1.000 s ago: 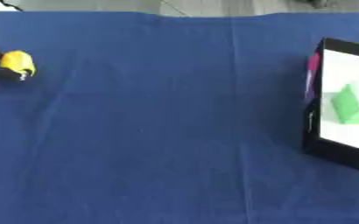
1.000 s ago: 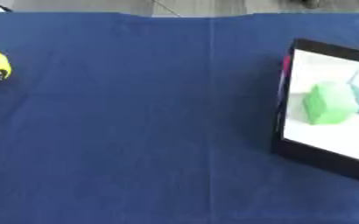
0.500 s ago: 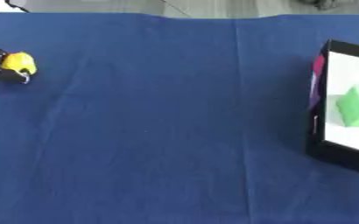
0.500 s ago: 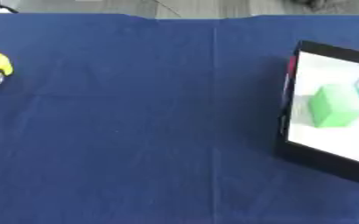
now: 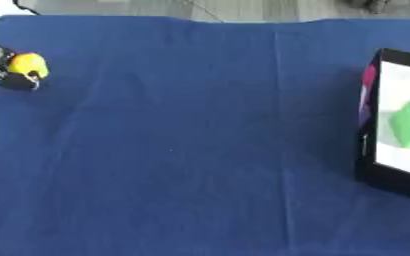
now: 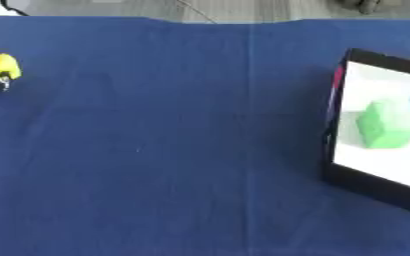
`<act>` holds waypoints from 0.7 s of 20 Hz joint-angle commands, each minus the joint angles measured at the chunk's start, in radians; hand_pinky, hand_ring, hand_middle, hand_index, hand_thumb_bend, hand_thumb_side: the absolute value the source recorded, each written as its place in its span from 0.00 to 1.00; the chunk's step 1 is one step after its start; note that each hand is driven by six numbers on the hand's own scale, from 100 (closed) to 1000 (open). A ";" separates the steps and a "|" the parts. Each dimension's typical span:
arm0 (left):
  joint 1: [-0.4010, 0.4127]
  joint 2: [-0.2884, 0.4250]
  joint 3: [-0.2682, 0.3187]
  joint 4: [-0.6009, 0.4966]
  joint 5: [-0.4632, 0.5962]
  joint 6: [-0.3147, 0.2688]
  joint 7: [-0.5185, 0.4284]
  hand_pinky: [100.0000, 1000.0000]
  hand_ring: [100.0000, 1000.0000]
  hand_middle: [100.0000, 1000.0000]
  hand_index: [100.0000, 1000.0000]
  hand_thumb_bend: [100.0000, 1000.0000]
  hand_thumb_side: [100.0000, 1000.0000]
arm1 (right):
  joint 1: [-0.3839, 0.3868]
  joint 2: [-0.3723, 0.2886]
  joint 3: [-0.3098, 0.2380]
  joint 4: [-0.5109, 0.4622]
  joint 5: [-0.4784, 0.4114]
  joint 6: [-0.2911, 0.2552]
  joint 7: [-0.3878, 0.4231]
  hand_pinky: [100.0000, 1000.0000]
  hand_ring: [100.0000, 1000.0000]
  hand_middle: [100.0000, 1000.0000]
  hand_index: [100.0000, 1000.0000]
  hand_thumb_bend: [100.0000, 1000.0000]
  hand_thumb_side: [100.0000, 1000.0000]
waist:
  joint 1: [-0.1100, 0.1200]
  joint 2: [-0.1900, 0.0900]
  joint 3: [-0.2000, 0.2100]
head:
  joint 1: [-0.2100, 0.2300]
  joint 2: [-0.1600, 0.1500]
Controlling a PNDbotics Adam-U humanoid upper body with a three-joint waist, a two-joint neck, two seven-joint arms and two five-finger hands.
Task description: Pick up the objects with one hand, pass them to the other hand, and then place them into the box on the other side of the table.
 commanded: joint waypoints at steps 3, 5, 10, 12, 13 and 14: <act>0.041 0.061 -0.050 -0.229 0.113 -0.031 0.011 0.80 0.61 0.54 0.61 0.00 0.15 | -0.020 -0.033 -0.002 -0.019 -0.015 -0.016 0.009 0.96 1.00 0.89 0.93 0.00 0.37 | 0.000 -0.044 0.011 | -0.018 0.010; 0.072 0.063 -0.069 -0.323 0.149 -0.037 0.016 0.80 0.59 0.53 0.61 0.00 0.16 | -0.031 -0.033 0.005 -0.019 -0.017 -0.025 0.019 0.96 1.00 0.89 0.93 0.00 0.36 | -0.002 -0.050 0.016 | -0.027 0.013; 0.144 0.036 -0.111 -0.569 0.187 -0.064 0.055 0.79 0.56 0.52 0.60 0.00 0.19 | -0.090 -0.035 0.047 -0.019 -0.011 -0.083 0.090 0.95 1.00 0.92 0.93 0.00 0.29 | -0.007 -0.062 0.025 | -0.055 0.021; 0.164 0.018 -0.124 -0.644 0.181 -0.066 0.072 0.78 0.56 0.52 0.60 0.00 0.19 | -0.120 -0.034 0.068 -0.019 -0.006 -0.108 0.133 0.95 1.00 0.92 0.93 0.00 0.29 | -0.010 -0.065 0.028 | -0.069 0.024; 0.172 0.010 -0.132 -0.676 0.178 -0.068 0.078 0.78 0.56 0.52 0.60 0.00 0.20 | -0.135 -0.032 0.078 -0.019 -0.006 -0.118 0.155 0.95 1.00 0.93 0.93 0.00 0.29 | -0.011 -0.067 0.030 | -0.075 0.026; 0.179 0.003 -0.141 -0.705 0.173 -0.071 0.081 0.78 0.55 0.52 0.61 0.00 0.19 | -0.149 -0.029 0.088 -0.019 -0.006 -0.125 0.178 0.94 1.00 0.93 0.93 0.00 0.29 | -0.011 -0.068 0.031 | -0.081 0.028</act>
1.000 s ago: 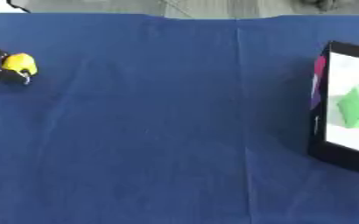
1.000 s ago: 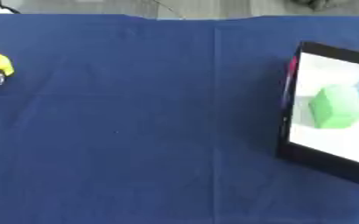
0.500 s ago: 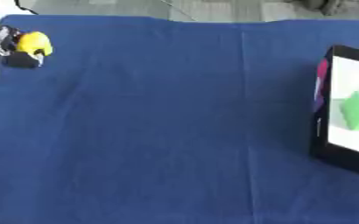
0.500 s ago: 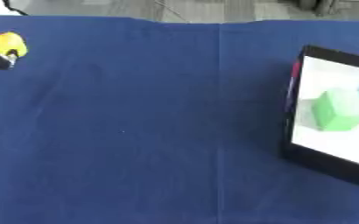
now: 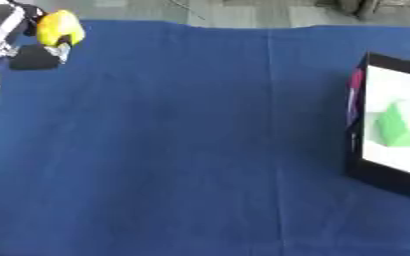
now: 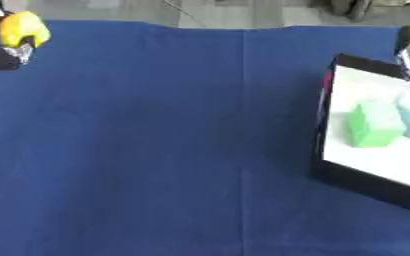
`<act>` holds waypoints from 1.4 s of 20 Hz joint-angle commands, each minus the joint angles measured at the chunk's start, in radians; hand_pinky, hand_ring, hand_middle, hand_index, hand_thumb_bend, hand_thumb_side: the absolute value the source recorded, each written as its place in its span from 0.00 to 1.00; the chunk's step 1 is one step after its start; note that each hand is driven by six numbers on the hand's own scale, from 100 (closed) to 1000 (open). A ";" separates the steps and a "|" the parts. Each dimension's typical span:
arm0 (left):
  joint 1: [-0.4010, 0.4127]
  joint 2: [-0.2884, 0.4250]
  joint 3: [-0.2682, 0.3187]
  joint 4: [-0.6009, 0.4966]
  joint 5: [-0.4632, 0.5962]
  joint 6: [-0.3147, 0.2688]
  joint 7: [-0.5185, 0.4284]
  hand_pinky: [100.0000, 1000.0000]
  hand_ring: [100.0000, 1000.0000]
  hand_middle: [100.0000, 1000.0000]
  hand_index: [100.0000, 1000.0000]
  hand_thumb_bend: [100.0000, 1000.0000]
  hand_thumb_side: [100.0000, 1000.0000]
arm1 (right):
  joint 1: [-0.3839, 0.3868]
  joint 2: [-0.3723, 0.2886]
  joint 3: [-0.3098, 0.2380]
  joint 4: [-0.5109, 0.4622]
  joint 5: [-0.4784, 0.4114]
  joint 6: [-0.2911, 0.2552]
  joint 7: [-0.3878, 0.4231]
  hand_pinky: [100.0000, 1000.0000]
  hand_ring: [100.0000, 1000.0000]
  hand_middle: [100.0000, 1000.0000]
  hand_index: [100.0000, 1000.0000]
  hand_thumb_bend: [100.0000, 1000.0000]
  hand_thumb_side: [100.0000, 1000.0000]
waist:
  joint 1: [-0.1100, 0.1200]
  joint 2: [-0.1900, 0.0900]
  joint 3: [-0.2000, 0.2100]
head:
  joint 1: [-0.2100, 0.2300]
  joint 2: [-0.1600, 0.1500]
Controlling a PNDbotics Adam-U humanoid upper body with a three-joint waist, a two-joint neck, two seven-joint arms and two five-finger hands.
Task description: Pick up the objects with one hand, pass them to the other hand, and then place them into the box on the other side of the table.
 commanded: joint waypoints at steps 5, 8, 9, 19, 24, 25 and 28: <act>0.025 -0.037 -0.049 -0.197 -0.039 -0.021 0.037 0.78 0.55 0.52 0.61 0.00 0.19 | -0.097 -0.008 0.063 -0.019 0.006 -0.044 0.168 0.94 1.00 0.93 0.94 0.00 0.27 | -0.002 -0.035 0.008 | -0.027 0.015; 0.035 -0.076 -0.073 -0.242 -0.076 -0.035 0.060 0.77 0.54 0.52 0.61 0.00 0.18 | -0.137 0.011 0.100 -0.019 0.016 -0.056 0.251 0.94 1.00 0.94 0.94 0.00 0.25 | -0.003 -0.039 0.010 | -0.033 0.019; 0.039 -0.091 -0.082 -0.257 -0.094 -0.042 0.071 0.77 0.54 0.52 0.61 0.00 0.18 | -0.151 0.019 0.114 -0.019 0.023 -0.061 0.284 0.93 1.00 0.94 0.94 0.00 0.25 | -0.003 -0.040 0.011 | -0.034 0.022; 0.078 -0.228 -0.139 -0.309 -0.260 -0.121 0.144 0.75 0.54 0.52 0.60 0.00 0.15 | -0.254 0.115 0.230 -0.019 0.072 -0.040 0.498 0.93 1.00 0.95 0.95 0.00 0.32 | -0.010 -0.053 0.010 | -0.056 0.045; 0.084 -0.263 -0.155 -0.309 -0.323 -0.162 0.187 0.75 0.54 0.52 0.60 0.00 0.14 | -0.276 0.159 0.267 -0.019 0.092 -0.005 0.536 0.93 1.00 0.96 0.96 0.00 0.34 | -0.015 -0.057 0.009 | -0.071 0.054; 0.084 -0.269 -0.158 -0.309 -0.331 -0.169 0.194 0.75 0.54 0.52 0.60 0.00 0.13 | -0.279 0.166 0.273 -0.019 0.096 0.001 0.541 0.94 1.00 0.96 0.96 0.00 0.35 | -0.016 -0.057 0.010 | -0.072 0.055; 0.087 -0.285 -0.170 -0.308 -0.362 -0.194 0.214 0.74 0.54 0.52 0.60 0.00 0.13 | -0.292 0.188 0.293 -0.019 0.111 0.028 0.553 0.94 1.00 0.97 0.97 0.00 0.36 | -0.018 -0.058 0.009 | -0.078 0.059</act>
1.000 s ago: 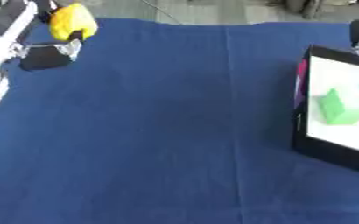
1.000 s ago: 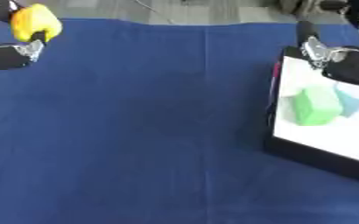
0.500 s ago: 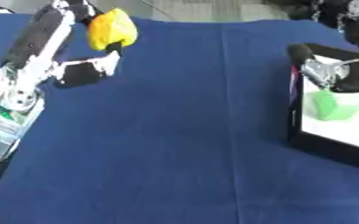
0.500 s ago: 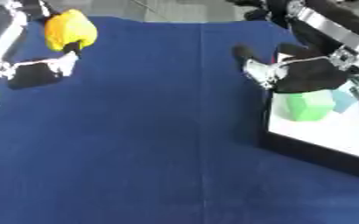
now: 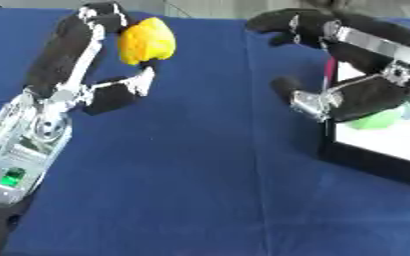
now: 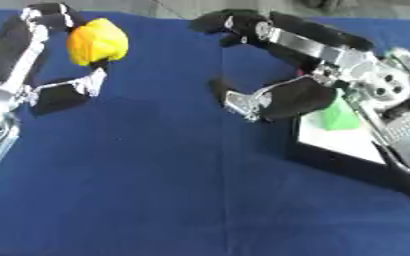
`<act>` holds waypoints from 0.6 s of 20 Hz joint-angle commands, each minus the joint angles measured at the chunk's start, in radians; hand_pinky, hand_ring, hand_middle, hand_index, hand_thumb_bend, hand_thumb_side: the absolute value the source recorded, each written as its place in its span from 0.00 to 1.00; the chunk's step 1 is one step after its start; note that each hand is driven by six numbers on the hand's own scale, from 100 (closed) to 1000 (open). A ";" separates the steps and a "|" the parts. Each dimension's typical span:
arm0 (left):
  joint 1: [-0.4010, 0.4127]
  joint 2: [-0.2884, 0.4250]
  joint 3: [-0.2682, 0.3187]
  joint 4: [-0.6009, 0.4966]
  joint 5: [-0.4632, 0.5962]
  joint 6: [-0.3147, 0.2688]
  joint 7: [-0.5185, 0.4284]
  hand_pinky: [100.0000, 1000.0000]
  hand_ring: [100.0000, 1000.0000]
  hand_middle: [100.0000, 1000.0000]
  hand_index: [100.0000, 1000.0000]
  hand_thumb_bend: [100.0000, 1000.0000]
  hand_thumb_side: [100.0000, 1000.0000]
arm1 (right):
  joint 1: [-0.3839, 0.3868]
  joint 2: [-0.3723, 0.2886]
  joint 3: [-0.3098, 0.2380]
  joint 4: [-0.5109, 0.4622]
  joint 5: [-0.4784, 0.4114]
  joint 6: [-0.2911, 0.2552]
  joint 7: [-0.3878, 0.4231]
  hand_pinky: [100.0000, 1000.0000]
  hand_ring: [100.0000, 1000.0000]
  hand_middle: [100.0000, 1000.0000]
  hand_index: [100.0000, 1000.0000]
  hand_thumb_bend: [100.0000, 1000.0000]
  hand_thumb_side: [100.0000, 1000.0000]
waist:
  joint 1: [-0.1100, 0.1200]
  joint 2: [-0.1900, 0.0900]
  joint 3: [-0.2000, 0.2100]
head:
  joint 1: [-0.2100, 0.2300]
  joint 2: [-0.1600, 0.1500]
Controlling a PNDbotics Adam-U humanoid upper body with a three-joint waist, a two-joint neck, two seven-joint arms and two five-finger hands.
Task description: Pick up the objects with one hand, pass them to the other hand, and then place them into the box on the other side of the table.
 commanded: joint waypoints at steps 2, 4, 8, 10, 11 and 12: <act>-0.005 -0.014 -0.011 -0.011 -0.040 -0.031 0.028 0.74 0.54 0.52 0.60 0.00 0.13 | -0.028 0.019 0.016 -0.017 0.030 0.047 0.006 0.94 1.00 0.97 0.97 0.00 0.37 | -0.001 -0.032 -0.001 | -0.012 0.005; -0.001 -0.024 -0.016 -0.005 -0.053 -0.043 0.041 0.74 0.54 0.52 0.60 0.00 0.13 | -0.035 0.032 0.023 -0.017 0.046 0.079 -0.001 0.94 1.00 0.97 0.97 0.00 0.38 | -0.002 -0.032 0.000 | -0.019 0.007; 0.005 -0.039 -0.028 0.005 -0.064 -0.067 0.066 0.74 0.54 0.52 0.60 0.00 0.13 | -0.055 0.053 0.041 -0.017 0.078 0.141 -0.013 0.94 1.00 0.98 0.98 0.00 0.40 | -0.006 -0.033 0.002 | -0.038 0.012; 0.006 -0.043 -0.035 0.008 -0.071 -0.086 0.082 0.74 0.54 0.52 0.60 0.00 0.12 | -0.066 0.063 0.049 -0.017 0.095 0.181 -0.026 0.95 1.00 0.98 0.98 0.00 0.41 | -0.009 -0.033 0.004 | -0.045 0.012; 0.006 -0.046 -0.038 0.010 -0.076 -0.095 0.090 0.74 0.54 0.52 0.60 0.00 0.12 | -0.072 0.068 0.053 -0.017 0.101 0.201 -0.032 0.95 1.00 0.98 0.98 0.00 0.41 | -0.010 -0.033 0.006 | -0.047 0.011; 0.005 -0.048 -0.041 0.010 -0.082 -0.104 0.099 0.74 0.54 0.52 0.60 0.00 0.12 | -0.077 0.073 0.058 -0.017 0.108 0.220 -0.037 0.95 1.00 0.98 0.98 0.00 0.41 | -0.011 -0.033 0.008 | -0.050 0.011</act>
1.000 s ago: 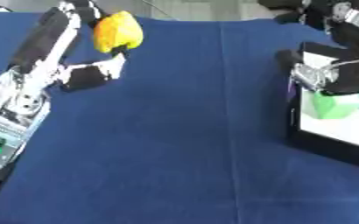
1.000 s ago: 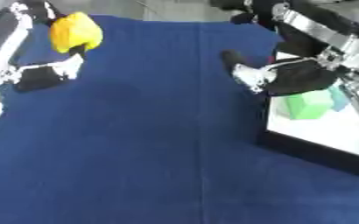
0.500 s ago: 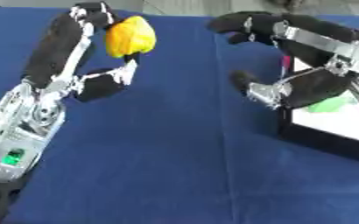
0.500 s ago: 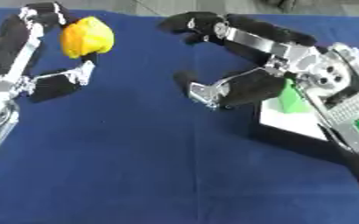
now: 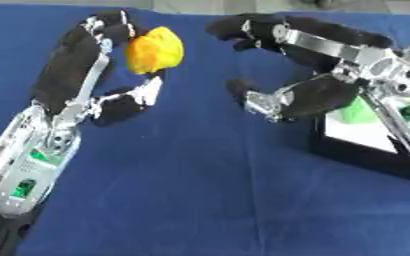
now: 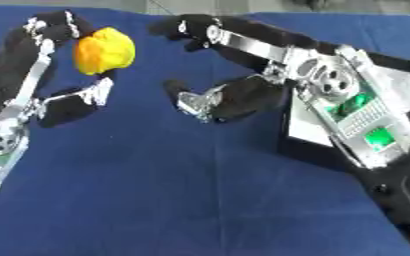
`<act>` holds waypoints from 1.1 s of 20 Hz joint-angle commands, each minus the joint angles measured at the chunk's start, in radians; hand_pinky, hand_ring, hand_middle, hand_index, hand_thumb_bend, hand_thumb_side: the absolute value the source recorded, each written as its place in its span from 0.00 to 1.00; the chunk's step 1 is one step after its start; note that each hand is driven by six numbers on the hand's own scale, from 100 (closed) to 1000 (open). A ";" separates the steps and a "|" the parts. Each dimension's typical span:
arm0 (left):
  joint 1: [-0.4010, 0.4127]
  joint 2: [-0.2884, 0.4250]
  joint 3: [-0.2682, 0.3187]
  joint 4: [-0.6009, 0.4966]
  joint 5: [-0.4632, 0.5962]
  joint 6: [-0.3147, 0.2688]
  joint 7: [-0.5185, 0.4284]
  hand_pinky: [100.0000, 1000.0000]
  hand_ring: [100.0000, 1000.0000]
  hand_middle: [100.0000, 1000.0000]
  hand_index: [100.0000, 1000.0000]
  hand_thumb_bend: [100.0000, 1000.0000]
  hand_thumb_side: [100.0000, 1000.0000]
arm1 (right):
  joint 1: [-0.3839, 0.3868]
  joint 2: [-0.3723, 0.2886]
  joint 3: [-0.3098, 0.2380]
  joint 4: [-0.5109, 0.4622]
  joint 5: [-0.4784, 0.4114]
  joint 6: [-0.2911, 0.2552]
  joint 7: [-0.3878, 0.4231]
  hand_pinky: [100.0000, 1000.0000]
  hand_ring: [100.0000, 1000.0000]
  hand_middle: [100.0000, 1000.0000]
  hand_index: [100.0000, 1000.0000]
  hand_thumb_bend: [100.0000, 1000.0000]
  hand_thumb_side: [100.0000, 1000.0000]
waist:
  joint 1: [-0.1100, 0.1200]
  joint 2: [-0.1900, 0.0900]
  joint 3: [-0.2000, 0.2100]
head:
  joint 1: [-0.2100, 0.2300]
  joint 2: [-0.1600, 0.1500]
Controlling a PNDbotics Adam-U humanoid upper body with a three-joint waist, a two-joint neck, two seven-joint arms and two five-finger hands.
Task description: Pick up the objects with one hand, pass them to the other hand, and then place them into the box on the other side of the table.
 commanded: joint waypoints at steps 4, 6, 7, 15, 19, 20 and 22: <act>-0.016 -0.009 -0.011 -0.009 -0.042 -0.052 0.054 0.73 0.54 0.51 0.60 0.00 0.10 | -0.041 0.016 0.023 -0.016 0.050 0.096 -0.016 0.95 1.00 0.99 1.00 0.00 0.45 | -0.004 -0.032 0.013 | -0.015 0.000; -0.018 -0.013 -0.014 -0.009 -0.048 -0.063 0.066 0.73 0.54 0.51 0.60 0.00 0.10 | -0.050 0.022 0.030 -0.016 0.058 0.113 -0.010 0.95 1.00 0.99 1.00 0.00 0.45 | -0.006 -0.032 0.017 | -0.017 0.000; -0.019 -0.016 -0.016 -0.008 -0.048 -0.068 0.070 0.73 0.54 0.51 0.60 0.00 0.11 | -0.056 0.024 0.033 -0.016 0.063 0.120 -0.007 0.95 1.00 0.99 1.00 0.00 0.45 | -0.007 -0.032 0.019 | -0.018 0.000; -0.030 -0.030 -0.023 -0.010 -0.056 -0.093 0.095 0.73 0.54 0.51 0.60 0.00 0.09 | -0.083 0.036 0.054 -0.016 0.093 0.164 0.031 0.95 1.00 1.00 1.00 0.00 0.48 | -0.011 -0.034 0.031 | -0.025 0.000; -0.037 -0.039 -0.031 -0.014 -0.057 -0.106 0.105 0.73 0.54 0.51 0.60 0.00 0.09 | -0.095 0.045 0.062 -0.016 0.099 0.178 0.044 0.95 1.00 1.00 1.00 0.00 0.49 | -0.013 -0.033 0.038 | -0.033 0.000; -0.038 -0.041 -0.033 -0.014 -0.057 -0.109 0.107 0.73 0.54 0.51 0.60 0.00 0.09 | -0.098 0.046 0.064 -0.016 0.102 0.180 0.048 0.95 1.00 1.00 1.00 0.00 0.48 | -0.013 -0.033 0.039 | -0.034 0.000; -0.039 -0.045 -0.035 -0.013 -0.056 -0.112 0.113 0.73 0.54 0.51 0.60 0.00 0.09 | -0.102 0.049 0.066 -0.016 0.115 0.190 0.052 0.95 1.00 1.00 1.00 0.00 0.47 | -0.014 -0.033 0.041 | -0.035 0.001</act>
